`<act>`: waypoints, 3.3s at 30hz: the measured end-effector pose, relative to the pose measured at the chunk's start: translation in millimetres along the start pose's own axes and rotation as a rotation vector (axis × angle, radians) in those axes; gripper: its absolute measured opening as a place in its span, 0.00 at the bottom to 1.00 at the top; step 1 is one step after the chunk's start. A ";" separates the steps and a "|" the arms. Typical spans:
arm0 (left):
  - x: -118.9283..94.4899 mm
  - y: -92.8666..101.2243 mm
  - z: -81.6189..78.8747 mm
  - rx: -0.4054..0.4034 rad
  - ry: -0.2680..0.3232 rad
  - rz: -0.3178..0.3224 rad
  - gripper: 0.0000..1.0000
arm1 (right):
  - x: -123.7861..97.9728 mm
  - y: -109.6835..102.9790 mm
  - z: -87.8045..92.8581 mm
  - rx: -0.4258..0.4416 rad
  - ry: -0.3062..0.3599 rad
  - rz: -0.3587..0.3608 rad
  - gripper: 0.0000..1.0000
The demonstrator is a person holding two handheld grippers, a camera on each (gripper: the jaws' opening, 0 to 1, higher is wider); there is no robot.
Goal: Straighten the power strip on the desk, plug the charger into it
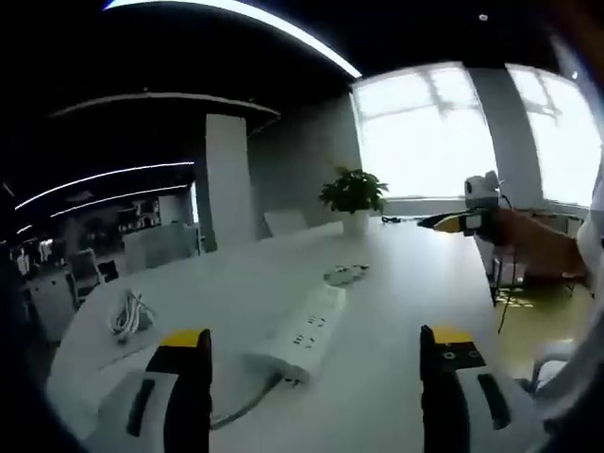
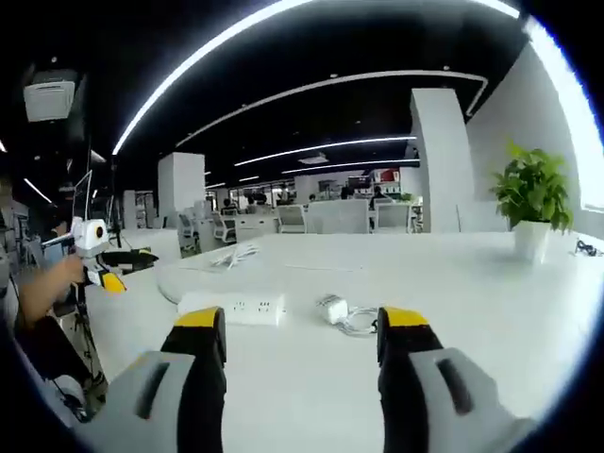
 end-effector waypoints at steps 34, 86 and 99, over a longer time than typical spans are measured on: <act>1.5 -24.7 5.3 -0.078 0.015 -0.049 0.87 | 1.8 11.7 -0.6 0.011 0.005 0.018 0.62; 37.7 -29.7 36.8 -0.082 -0.028 -0.007 0.89 | 30.9 -1.4 24.5 -0.002 -0.023 -0.095 0.60; 48.7 -29.6 47.8 -0.067 -0.050 -0.006 0.89 | 35.5 -8.3 32.4 0.060 -0.023 -0.127 0.59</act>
Point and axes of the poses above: the point that each gripper's makers call its tool centre point, and the gripper's own axes: x roughly forward along the fingers, y roughly to its right, z roughly out of its underside, the point moved 3 cm from there along -x, roughly backward along the fingers, and after that the axes turned 1 degree about -z, right-handed, at the moved point
